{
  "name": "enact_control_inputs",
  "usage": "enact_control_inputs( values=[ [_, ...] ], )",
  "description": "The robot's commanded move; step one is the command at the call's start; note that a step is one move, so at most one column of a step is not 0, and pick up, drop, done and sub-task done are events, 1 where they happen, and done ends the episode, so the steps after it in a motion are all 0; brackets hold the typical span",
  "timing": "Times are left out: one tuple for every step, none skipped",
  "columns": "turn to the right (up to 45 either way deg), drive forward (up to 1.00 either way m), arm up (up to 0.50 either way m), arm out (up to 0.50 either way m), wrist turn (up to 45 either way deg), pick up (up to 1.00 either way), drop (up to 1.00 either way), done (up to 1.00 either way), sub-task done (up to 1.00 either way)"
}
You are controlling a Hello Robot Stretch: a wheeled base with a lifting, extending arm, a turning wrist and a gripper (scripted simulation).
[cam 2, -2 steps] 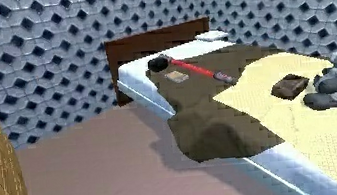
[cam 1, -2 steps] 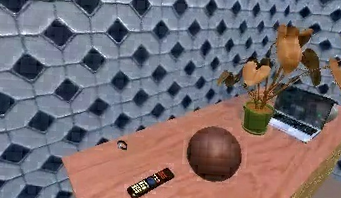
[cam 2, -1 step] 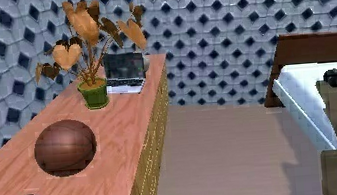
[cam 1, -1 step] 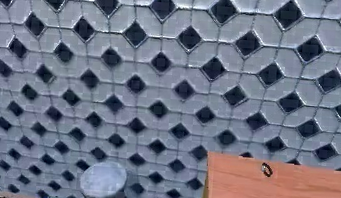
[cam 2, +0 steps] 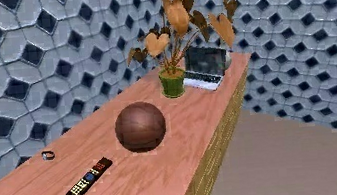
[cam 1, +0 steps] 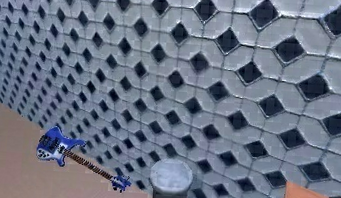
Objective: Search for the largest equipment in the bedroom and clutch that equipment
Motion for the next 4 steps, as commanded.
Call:
enact_control_inputs(
  values=[
    [0.0,0.00,0.50,0.00,0.0,0.00,0.00,0.00,0.00],
    [0.0,0.00,0.38,0.00,0.0,0.00,0.00,0.00,0.00],
    [0.0,0.00,0.00,0.36,0.0,0.00,0.00,0.00,0.00],
    [0.0,0.00,0.00,0.00,45.0,0.00,0.00,0.00,0.00]
  ],
)
